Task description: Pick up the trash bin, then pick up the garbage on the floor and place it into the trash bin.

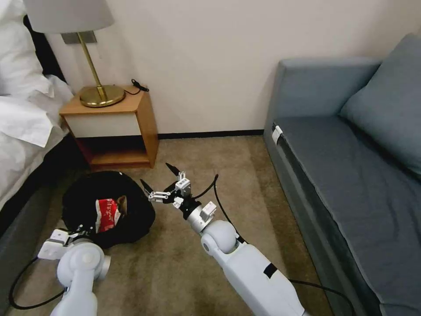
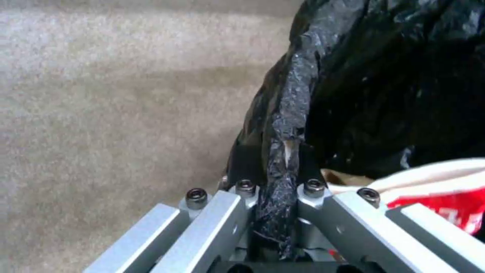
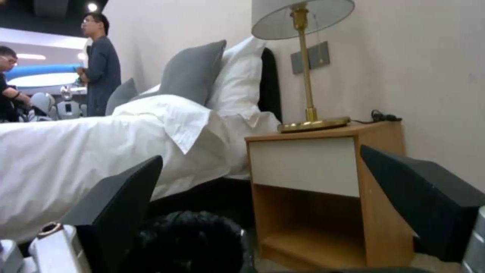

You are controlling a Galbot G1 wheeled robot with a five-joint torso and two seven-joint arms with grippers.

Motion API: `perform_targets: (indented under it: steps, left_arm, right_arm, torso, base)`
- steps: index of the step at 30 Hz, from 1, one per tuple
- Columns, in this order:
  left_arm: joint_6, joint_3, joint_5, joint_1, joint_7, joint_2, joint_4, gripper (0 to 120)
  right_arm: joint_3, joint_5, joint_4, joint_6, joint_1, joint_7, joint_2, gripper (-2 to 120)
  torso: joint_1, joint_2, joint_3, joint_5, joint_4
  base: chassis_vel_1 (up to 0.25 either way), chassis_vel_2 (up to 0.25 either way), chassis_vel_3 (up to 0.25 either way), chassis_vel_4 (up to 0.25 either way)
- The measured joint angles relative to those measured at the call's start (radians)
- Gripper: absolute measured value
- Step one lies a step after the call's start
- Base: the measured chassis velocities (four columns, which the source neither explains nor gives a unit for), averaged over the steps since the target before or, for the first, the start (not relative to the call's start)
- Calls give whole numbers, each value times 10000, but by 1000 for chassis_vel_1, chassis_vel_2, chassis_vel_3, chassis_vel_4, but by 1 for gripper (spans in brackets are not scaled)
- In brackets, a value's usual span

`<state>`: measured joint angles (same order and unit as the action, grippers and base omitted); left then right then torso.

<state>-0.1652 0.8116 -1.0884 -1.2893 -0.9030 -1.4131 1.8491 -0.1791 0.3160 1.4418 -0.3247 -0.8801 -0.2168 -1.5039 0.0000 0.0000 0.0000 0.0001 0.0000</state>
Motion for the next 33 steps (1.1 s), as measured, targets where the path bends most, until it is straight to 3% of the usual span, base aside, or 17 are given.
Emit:
perform_targets:
  steps: [7,12,18,23,27,29,31,32,33]
  left_arm:
    - [-95,-104,41,272,-206,-23,-424,7]
    - [-94,-112,173,306,-197,-20,-487,32]
    - [-105,-116,554,160,-168,-18,-301,51]
    - [45,-108,1494,-59,44,-12,-138,66]
    - [806,-62,3750,-315,708,211,-214,88]
    - [918,-29,4071,-373,869,282,-211,91]
    - [1257,3,4826,-542,1310,448,-182,98]
    - [1650,11,5531,-712,1829,562,-138,100]
    - [1650,11,5531,-712,1829,562,-138,100]
  right_arm:
    - [78,-50,89,-12,-274,-114,66,100]
    - [183,-88,124,-32,-435,-203,105,100]
    - [190,-90,137,-30,-500,-168,68,100]
    - [221,-222,132,41,-618,108,35,100]
    - [214,-308,333,368,-691,953,291,100]
    - [231,-327,392,455,-714,1169,356,100]
    - [348,-343,500,625,-785,1571,433,100]
    - [535,-344,596,778,-877,1820,442,100]
    - [535,-344,596,778,-877,1820,442,100]
  torso:
    - [0,0,0,-1,0]
    - [0,0,0,0,-1]
    - [0,0,0,0,-1]
    - [0,0,0,0,1]
    - [0,1,0,-2,0]
    - [0,0,0,-1,0]
    - [0,0,0,-2,1]
    - [0,0,-1,0,0]
    - [0,0,-1,0,0]
  base:
    - [0,0,0,0]
    - [0,0,0,0]
    - [0,0,0,0]
    - [0,0,0,0]
    - [0,0,0,0]
    - [0,0,0,0]
    - [0,0,0,0]
    - [0,0,0,0]
    - [0,0,0,0]
